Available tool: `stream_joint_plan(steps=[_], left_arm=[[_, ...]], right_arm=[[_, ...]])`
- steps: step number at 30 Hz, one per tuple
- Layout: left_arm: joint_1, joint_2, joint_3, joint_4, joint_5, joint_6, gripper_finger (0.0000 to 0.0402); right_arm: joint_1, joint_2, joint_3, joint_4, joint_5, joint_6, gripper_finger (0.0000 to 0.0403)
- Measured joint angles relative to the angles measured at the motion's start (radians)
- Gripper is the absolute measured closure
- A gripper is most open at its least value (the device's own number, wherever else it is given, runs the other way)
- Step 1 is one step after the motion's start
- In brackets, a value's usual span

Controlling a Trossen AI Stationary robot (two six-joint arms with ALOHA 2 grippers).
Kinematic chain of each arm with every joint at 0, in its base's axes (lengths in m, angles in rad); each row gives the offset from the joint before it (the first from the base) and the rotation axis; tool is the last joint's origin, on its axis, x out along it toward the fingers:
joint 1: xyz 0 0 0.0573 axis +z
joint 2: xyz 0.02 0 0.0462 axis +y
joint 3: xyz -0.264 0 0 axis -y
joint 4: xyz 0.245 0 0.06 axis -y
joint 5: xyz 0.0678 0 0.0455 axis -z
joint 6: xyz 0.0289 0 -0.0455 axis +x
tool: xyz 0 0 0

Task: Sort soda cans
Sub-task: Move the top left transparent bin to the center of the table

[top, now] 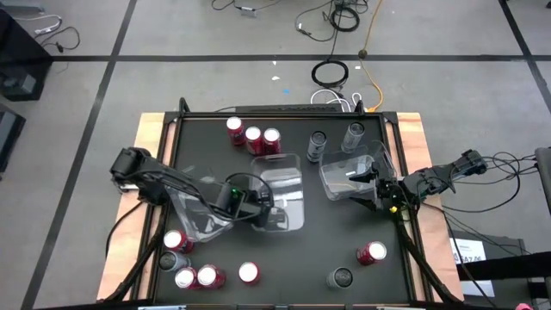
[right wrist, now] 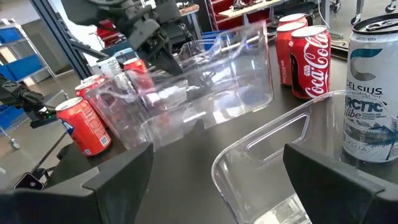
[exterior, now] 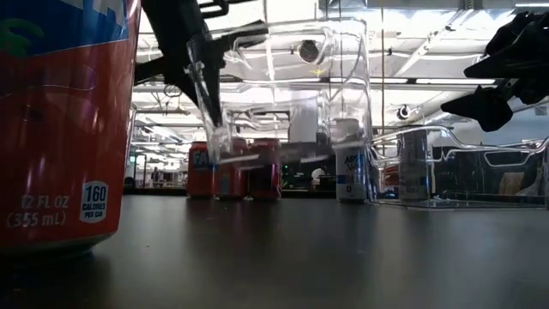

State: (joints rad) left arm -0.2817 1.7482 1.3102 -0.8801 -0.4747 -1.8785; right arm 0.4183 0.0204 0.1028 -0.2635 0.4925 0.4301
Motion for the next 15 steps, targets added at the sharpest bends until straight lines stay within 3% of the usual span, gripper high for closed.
stream_joint_plan(steps=[8,15], left_arm=[[0.001,0.048,0.000,-0.037,0.016,-0.001,0.0396],[0.001,0.077,0.000,-0.041,0.044,-0.001,0.0360]], right_arm=[[0.000,0.000,0.000,0.000,0.000,0.000,0.0051],[0.000,0.000,0.000,0.000,0.000,0.000,0.0051]])
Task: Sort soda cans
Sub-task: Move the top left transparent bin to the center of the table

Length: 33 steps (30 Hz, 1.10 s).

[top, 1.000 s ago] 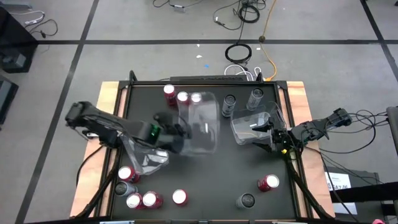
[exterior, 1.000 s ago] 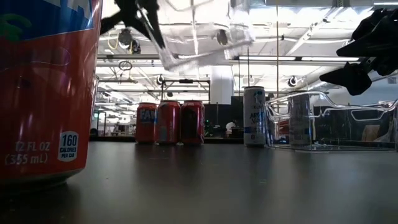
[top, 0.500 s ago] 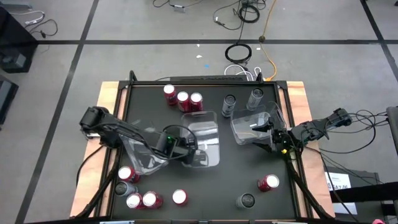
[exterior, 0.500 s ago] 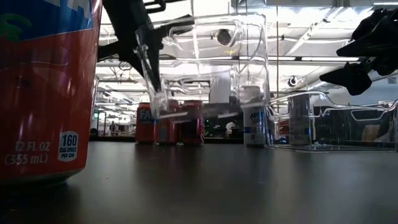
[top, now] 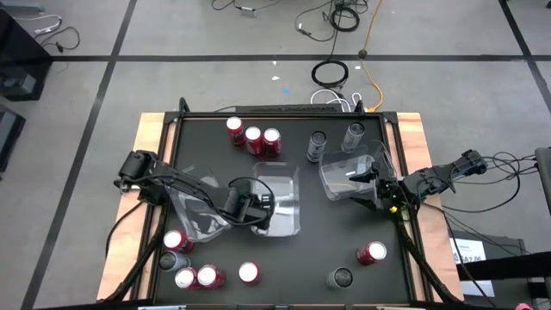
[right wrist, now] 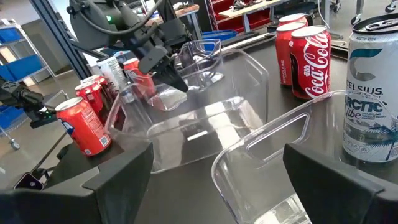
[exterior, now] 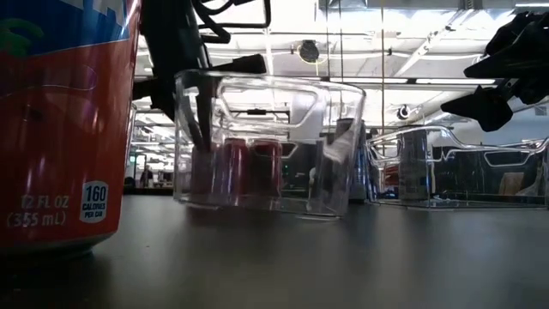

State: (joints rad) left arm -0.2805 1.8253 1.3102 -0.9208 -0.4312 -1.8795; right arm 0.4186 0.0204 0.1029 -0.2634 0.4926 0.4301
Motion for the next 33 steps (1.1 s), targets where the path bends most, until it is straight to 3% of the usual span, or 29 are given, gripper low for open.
stream_joint_plan(steps=[12,18,33], left_arm=[[0.000,0.000,0.000,0.000,-0.005,0.001,0.0351],[0.017,-0.003,0.000,-0.001,0.059,0.049,0.0350],[0.020,-0.028,0.000,-0.013,0.079,0.124,0.0349]], right_arm=[[0.000,0.000,0.000,0.000,0.000,0.000,0.0051],[0.000,0.000,0.000,0.000,0.000,0.000,0.0051],[0.000,0.000,0.000,0.000,0.000,0.000,0.0051]])
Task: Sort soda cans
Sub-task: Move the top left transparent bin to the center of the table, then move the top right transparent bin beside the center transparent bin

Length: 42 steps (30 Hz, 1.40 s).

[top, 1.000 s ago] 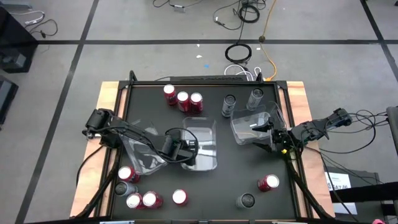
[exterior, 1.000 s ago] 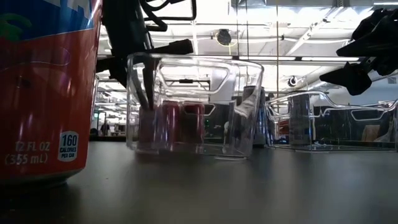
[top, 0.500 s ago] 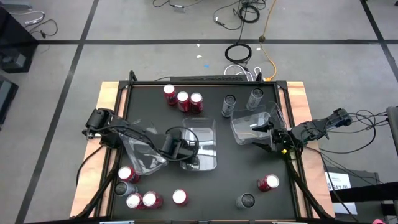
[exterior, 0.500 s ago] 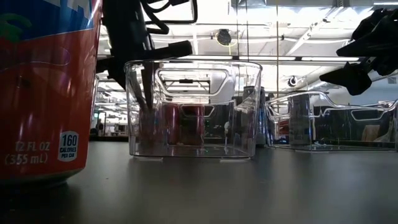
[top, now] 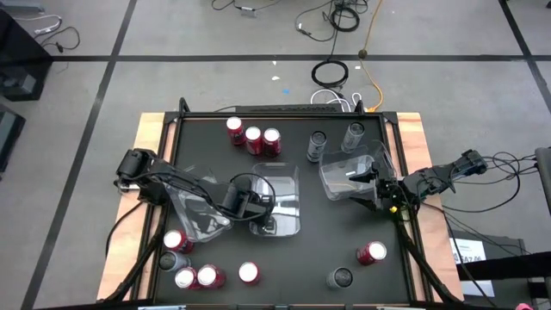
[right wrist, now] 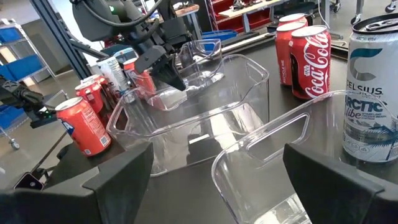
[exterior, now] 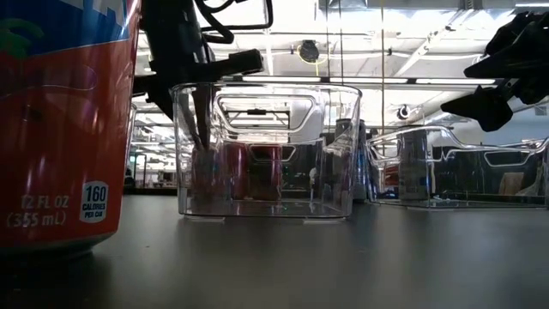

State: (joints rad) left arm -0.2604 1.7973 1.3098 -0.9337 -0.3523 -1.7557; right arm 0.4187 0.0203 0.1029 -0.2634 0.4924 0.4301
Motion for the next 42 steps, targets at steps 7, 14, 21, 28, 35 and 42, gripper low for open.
stream_joint_plan(steps=[7,14,21,28,35,42], left_arm=[[0.000,0.000,0.000,0.012,0.004,0.067,0.0343],[0.018,-0.001,0.000,0.003,0.044,0.097,0.0281],[0.024,-0.015,-0.001,-0.002,0.045,0.134,0.0251],[0.026,-0.116,-0.001,-0.018,0.008,0.167,0.0250],[0.026,-0.283,-0.001,-0.016,-0.082,0.274,0.0250],[0.026,-0.438,-0.001,-0.020,-0.146,0.469,0.0250]], right_arm=[[0.000,0.000,0.000,0.000,0.000,0.000,0.0051],[0.000,0.000,0.000,0.000,0.000,0.000,0.0051],[0.000,0.000,0.000,0.000,0.000,0.000,0.0051],[0.000,0.000,0.000,0.000,0.000,0.000,0.0051],[0.000,0.000,0.000,0.000,0.000,0.000,0.0051],[0.000,0.000,0.000,0.000,0.000,0.000,0.0051]])
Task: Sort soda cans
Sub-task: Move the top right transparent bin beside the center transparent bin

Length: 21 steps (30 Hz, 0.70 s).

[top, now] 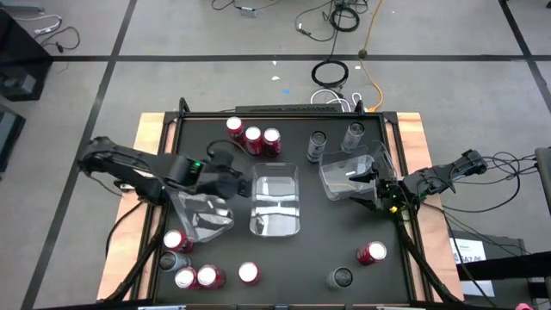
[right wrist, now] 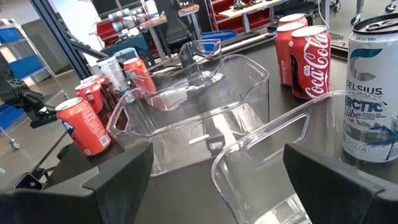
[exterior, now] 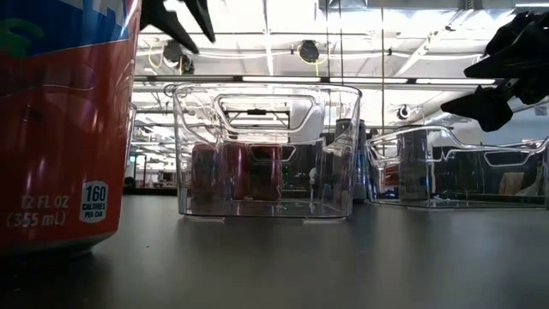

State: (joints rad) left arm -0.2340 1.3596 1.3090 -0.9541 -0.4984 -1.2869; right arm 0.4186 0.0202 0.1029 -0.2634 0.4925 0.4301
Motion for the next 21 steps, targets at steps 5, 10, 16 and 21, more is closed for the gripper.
stream_joint_plan(steps=[5,10,16,21], left_arm=[[0.000,-0.097,0.000,0.001,0.006,0.170,0.0250],[0.000,-0.184,0.000,-0.001,0.018,0.309,0.0250],[0.000,-0.276,0.001,-0.041,0.054,0.430,0.0250],[0.000,-0.331,0.001,-0.096,0.065,0.435,0.0250]], right_arm=[[0.000,0.000,0.000,0.000,0.000,0.000,0.0051],[0.000,0.000,0.000,0.000,0.000,0.000,0.0051],[0.000,0.000,0.000,0.005,0.000,0.005,0.0051],[0.000,0.000,0.000,0.017,0.010,0.003,0.0051]])
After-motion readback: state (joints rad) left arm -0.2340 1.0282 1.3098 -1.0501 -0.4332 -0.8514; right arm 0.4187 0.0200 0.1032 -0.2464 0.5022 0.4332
